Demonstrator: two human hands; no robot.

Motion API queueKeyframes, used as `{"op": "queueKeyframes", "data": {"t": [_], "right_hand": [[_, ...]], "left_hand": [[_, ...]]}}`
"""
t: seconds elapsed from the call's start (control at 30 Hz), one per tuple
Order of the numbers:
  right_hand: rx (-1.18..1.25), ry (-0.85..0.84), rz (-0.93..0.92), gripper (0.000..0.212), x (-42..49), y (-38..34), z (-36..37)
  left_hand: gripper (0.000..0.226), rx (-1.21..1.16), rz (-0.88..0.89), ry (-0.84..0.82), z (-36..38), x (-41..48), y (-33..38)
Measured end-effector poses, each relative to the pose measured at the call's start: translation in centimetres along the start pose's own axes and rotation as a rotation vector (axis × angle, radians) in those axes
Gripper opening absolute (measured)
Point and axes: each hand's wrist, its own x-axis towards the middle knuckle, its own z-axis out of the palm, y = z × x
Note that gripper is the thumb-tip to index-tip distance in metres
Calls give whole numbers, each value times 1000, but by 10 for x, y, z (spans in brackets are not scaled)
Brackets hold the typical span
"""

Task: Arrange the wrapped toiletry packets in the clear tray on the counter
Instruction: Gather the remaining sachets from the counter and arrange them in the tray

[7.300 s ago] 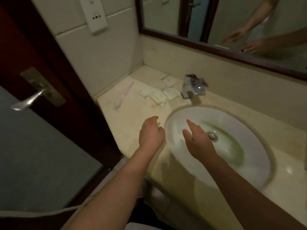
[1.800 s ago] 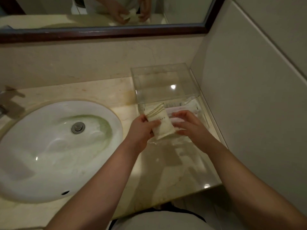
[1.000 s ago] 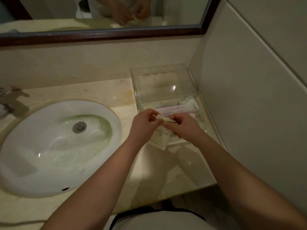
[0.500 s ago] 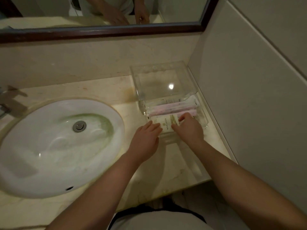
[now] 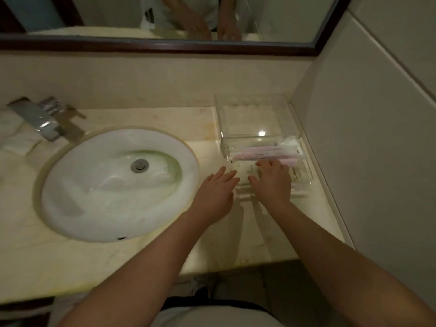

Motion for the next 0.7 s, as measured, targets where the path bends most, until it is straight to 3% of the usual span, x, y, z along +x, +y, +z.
{"op": "queueKeyframes", "data": {"t": [0.13,0.37,0.5,0.7], "right_hand": [[171,-58,-179,51,-13,-46,6],[420,-332,-437,67,-37,-194,28],[442,-429,-543,65,-46,-297,53],[412,-469,-596,65,-39,-454,99]], "left_hand": [[52,-45,-191,108,-24,-33,-25],[41,-213,-591,422,-99,-128,-118],[37,-244,-804,633,-147,-181,-199],[34,-250,-932,720,-200,-246,-347]]}}
